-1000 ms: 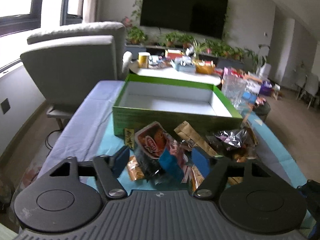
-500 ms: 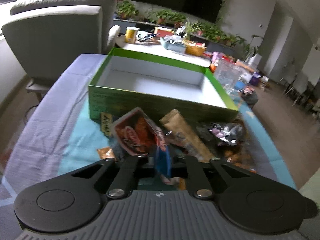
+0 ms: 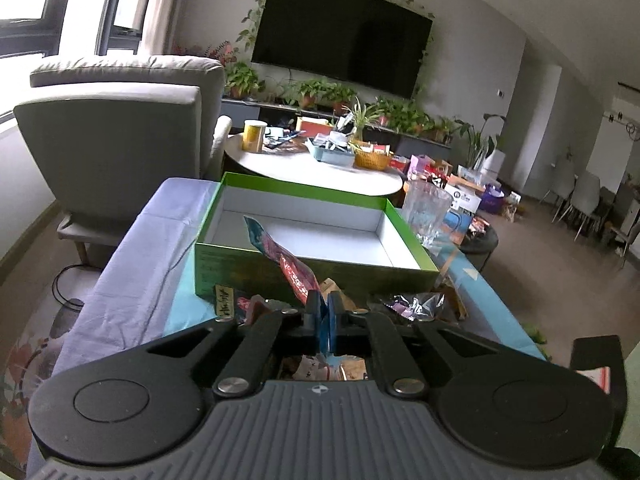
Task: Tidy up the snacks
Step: 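Close the right tool on the yellow sachima pack while the left tool holds the pink packet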
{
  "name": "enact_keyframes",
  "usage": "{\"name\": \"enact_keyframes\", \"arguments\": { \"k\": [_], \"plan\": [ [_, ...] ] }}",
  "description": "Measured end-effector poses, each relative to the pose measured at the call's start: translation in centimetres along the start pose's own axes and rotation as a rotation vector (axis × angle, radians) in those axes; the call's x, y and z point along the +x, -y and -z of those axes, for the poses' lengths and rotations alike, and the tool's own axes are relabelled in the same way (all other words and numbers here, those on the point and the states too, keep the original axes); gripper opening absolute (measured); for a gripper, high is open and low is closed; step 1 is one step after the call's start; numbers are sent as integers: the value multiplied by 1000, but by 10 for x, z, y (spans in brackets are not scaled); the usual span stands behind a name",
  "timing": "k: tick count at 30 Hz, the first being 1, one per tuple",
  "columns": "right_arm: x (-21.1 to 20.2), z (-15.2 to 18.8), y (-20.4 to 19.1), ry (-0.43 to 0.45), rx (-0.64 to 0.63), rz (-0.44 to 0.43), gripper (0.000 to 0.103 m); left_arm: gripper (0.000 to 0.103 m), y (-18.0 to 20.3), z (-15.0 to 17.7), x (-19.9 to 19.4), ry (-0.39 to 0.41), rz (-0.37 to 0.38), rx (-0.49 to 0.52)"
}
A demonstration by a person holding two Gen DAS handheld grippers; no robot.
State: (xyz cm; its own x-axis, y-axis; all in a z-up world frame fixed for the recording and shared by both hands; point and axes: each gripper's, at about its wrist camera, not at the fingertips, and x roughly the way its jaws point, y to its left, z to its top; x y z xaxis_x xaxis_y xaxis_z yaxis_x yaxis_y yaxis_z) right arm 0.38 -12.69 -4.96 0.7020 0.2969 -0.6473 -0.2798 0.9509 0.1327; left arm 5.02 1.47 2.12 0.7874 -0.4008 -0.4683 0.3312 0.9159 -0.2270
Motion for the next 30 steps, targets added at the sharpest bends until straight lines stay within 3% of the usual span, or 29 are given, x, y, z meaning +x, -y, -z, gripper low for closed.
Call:
{"name": "enact_keyframes", "arguments": {
  "k": [6,10,13,15,23,28,30],
  "plan": [
    [-10,2,8,-28,26,-6,54,4,-7,2,-6,20,-6,-26],
    [-19,1,-10,-33,-43,-138,54,4,-10,0,-9,36,-18,-44],
    [-22,2,-29,-38,-117,-327,54,4,-14,-2,-13,52,-30,-52],
    [-25,1,-37,-19,-160,-383,54,4,-16,-1,-17,60,-36,-53],
    [-52,12,-18,217,-220,-89,55,4,-25,3,-19,65,-50,-79],
    [-18,6,-22,139,-278,-128,55,4,-22,5,-22,65,-47,-60],
    [-4,5,-25,125,-274,-107,55,4,-22,5,-25,71,-50,-53]
  ]
}}
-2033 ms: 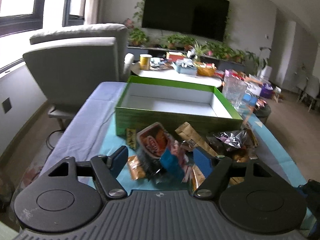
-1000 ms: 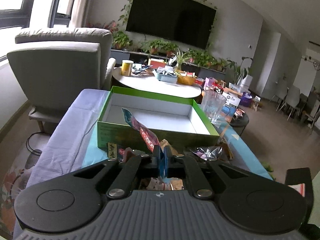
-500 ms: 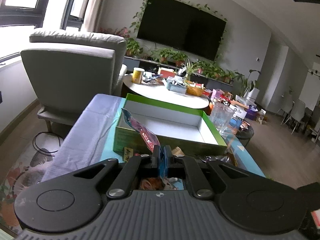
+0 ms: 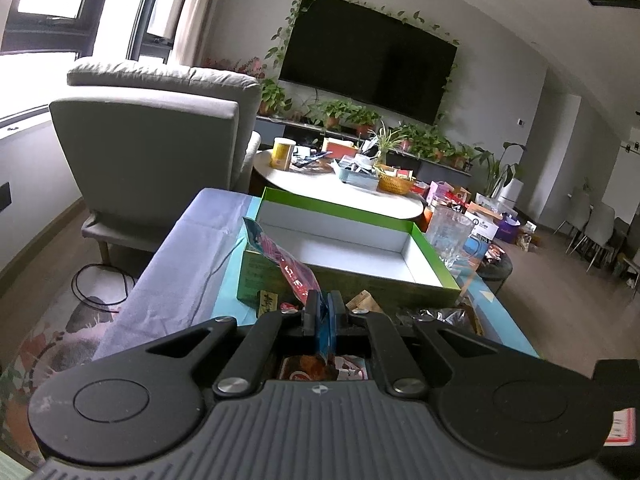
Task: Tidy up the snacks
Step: 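Close the right tool on the yellow sachima pack while the left tool holds the pink packet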
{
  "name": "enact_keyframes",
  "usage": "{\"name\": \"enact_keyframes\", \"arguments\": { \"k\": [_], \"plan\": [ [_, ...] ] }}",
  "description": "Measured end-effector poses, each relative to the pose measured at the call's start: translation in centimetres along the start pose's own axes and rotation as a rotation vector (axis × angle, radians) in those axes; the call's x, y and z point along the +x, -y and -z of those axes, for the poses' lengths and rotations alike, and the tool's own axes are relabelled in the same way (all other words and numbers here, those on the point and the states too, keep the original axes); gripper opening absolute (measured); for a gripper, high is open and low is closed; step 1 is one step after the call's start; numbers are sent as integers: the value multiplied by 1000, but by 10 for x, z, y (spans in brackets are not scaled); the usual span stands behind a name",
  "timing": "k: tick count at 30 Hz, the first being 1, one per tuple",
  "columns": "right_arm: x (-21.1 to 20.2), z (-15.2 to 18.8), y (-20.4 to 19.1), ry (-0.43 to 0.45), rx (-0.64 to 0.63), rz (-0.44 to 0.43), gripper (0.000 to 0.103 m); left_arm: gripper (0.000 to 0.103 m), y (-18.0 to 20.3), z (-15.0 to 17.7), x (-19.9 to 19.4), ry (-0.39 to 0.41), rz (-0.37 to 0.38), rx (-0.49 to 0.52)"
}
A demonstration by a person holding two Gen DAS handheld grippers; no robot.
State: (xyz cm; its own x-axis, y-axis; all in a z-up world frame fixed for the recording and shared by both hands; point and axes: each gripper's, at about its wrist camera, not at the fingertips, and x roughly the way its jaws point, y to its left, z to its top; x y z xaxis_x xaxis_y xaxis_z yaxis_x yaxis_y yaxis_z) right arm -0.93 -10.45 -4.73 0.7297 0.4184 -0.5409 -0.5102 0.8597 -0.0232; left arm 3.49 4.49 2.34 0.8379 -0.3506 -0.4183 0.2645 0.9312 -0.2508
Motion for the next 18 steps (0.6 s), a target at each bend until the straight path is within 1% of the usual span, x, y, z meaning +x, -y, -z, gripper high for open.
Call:
{"name": "enact_keyframes", "arguments": {
  "k": [2,8,13,15,18],
  "plan": [
    [4,1,2,8,1,21,55,4,-1,0,-1,4,-3,1],
    [-19,8,11,8,77,-3,55,4,-4,5,1,-6,-7,-6],
    [-23,13,22,16,131,-3,55,4,-3,5,0,-5,-4,-2],
    [-26,14,27,27,157,-8,55,4,-2,5,0,-4,-4,0],
    [-34,13,34,70,195,-32,55,4,-2,6,0,-7,-2,3]
  ]
}}
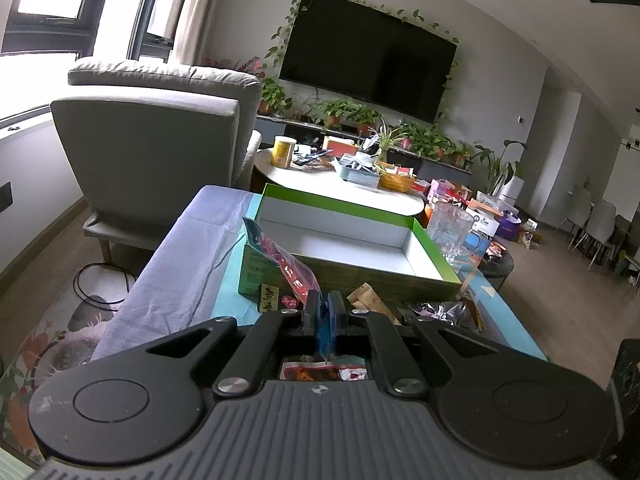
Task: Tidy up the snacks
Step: 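Close the right tool on the yellow sachima pack while the left tool holds the pink packet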
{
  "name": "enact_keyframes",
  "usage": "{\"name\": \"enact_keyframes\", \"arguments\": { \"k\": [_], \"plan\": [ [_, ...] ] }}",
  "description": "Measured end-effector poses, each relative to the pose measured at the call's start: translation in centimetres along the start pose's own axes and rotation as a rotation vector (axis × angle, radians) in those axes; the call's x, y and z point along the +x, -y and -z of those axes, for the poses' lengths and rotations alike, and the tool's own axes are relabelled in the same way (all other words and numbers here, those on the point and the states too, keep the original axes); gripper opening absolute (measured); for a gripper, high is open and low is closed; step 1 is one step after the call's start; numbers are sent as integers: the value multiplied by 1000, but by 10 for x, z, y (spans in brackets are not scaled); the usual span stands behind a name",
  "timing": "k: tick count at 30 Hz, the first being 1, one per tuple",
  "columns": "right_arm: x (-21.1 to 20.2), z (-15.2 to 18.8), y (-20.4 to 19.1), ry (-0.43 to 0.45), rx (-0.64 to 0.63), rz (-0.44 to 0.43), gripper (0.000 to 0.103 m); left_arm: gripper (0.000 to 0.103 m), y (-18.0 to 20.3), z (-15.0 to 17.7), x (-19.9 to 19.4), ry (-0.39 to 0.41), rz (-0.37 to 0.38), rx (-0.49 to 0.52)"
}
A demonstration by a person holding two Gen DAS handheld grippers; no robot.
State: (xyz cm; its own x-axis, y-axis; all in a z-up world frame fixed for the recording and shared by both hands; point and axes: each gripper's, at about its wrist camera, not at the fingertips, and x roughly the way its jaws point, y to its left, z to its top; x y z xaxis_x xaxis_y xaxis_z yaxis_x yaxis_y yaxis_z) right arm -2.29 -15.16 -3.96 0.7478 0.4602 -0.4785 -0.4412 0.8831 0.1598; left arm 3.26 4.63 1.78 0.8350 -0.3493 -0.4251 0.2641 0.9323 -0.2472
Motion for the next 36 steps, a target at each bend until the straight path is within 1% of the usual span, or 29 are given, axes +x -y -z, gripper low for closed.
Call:
{"name": "enact_keyframes", "arguments": {
  "k": [2,6,10,14,16,18,20,22,23,25,27,30,34,36],
  "plan": [
    [-3,-1,2,4,-18,-9,55,4,1,0,0,-3,1,3],
    [-1,5,2,-56,-89,8,55,4,3,1,0,-8,3,8],
    [-5,16,1,-96,-101,19,55,4,2,1,2,-14,-2,10],
    [-7,27,-7,-115,-211,34,55,4,6,2,2,-19,3,16],
    [-6,29,-10,-124,-232,50,55,4,7,3,2,-19,6,21],
    [-9,29,-12,-126,-229,31,55,4,6,3,2,-20,3,21],
    [-12,28,-16,-136,-219,-33,55,4,5,4,2,-22,3,21],
    [-17,28,-23,-145,-238,-103,55,4,5,4,2,-25,3,20],
    [-20,27,-25,-138,-253,-111,55,4,4,4,2,-25,3,20],
    [-23,27,-26,-104,-273,-77,55,4,4,4,3,-24,-1,17],
    [-20,24,-23,-95,-244,-45,55,4,3,4,4,-26,-4,14],
    [-5,20,-16,-136,-148,-36,55,4,4,4,3,-27,-5,15],
    [17,20,-11,-176,-65,-22,55,4,4,5,4,-26,-10,14],
    [24,20,-10,-207,-25,-30,55,4,2,5,4,-26,-12,10]
  ]
}}
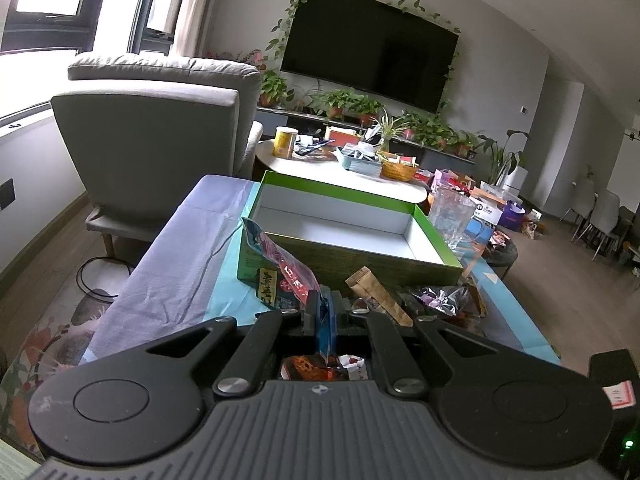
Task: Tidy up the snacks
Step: 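Close the right tool on the yellow sachima pack while the left tool holds the pink packet, then lower the sachima into the green box with the right tool while the left tool releases the pink packet there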
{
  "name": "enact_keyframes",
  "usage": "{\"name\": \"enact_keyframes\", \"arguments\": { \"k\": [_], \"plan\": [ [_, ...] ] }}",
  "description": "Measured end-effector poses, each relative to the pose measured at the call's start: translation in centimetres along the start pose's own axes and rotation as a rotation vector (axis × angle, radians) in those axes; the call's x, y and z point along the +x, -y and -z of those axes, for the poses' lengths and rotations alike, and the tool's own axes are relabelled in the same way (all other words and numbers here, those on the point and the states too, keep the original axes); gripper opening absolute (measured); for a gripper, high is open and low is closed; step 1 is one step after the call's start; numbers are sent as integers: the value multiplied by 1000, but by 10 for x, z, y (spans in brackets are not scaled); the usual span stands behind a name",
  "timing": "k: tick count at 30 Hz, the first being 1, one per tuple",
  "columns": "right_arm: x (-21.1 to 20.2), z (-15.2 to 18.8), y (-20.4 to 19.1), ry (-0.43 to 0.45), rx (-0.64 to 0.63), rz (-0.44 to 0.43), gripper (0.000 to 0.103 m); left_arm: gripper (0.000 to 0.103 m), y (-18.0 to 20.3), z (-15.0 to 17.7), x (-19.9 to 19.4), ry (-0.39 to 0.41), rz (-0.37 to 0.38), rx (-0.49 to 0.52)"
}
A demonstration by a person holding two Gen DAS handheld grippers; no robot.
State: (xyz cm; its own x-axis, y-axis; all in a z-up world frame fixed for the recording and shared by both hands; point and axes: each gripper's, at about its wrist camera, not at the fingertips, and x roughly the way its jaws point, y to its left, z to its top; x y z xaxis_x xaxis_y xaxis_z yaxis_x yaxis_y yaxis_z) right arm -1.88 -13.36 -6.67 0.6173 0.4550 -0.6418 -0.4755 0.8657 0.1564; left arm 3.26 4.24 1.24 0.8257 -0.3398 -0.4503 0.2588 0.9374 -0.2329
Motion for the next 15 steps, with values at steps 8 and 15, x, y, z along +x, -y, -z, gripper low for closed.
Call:
{"name": "enact_keyframes", "arguments": {
  "k": [8,15],
  "plan": [
    [1,0,-12,-20,-61,61,55,4,-1,1,-1,4,-5,-7],
    [-5,0,-6,7,-39,101,54,4,1,1,-6,21,-1,-2]
  ]
}}
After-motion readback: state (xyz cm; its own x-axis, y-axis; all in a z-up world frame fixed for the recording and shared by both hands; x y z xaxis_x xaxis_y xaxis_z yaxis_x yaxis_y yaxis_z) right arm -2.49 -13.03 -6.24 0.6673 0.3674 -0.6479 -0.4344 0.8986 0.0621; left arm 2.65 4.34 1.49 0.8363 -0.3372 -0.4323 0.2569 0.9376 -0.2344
